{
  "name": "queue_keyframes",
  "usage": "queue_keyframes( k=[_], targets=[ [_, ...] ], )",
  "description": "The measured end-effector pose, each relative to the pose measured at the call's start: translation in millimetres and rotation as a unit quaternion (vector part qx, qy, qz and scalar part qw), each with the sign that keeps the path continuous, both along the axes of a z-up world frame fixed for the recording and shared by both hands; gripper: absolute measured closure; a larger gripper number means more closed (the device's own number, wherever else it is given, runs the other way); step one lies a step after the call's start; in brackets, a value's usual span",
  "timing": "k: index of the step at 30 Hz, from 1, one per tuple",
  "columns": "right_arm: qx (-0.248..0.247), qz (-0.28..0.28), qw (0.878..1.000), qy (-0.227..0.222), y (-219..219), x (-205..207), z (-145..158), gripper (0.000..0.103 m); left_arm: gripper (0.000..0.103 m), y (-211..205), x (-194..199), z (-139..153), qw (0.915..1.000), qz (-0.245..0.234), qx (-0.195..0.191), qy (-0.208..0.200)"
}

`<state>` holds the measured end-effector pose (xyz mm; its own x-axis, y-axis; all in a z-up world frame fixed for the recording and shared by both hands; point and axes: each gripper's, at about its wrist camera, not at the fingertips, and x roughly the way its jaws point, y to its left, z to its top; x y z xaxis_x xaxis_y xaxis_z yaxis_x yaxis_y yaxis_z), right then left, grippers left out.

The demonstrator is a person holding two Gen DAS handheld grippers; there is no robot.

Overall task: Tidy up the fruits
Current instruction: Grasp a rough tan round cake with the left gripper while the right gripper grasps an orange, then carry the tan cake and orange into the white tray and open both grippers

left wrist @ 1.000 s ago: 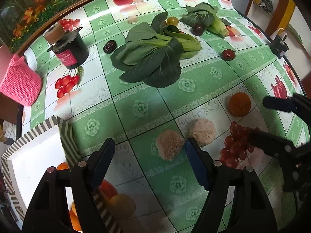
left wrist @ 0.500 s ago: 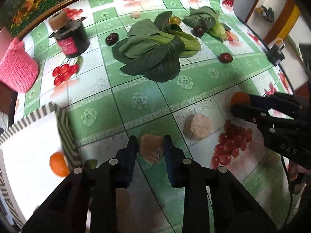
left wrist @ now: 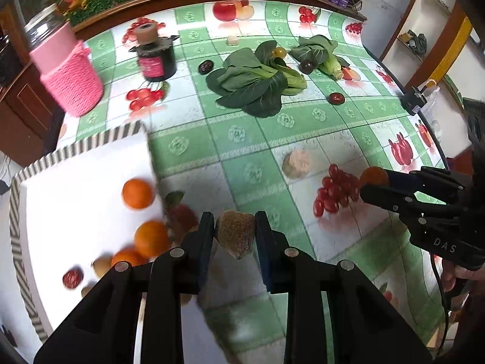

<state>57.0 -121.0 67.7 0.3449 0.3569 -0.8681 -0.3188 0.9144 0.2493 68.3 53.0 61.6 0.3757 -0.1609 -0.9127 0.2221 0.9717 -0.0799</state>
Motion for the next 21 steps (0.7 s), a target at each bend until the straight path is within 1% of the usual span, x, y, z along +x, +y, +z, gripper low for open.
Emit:
queue_keyframes(
  k=[7, 15, 21],
  targets=[
    [0.007, 0.030, 1.000, -0.005, 33, -24, 14, 0.072, 0.078, 29, -26, 7, 0.9998, 0.018, -0.004, 0.004],
    [0.013, 0.073, 0.997, -0.010, 83, -41, 24, 0.072, 0.078, 66, -48, 8, 0.9987, 0.050, 0.010, 0.003],
    [0.013, 0.096, 0.995, -0.006, 115, -49, 24, 0.072, 0.078, 89, -59, 9, 0.9975, 0.068, 0.021, -0.002]
  ],
)
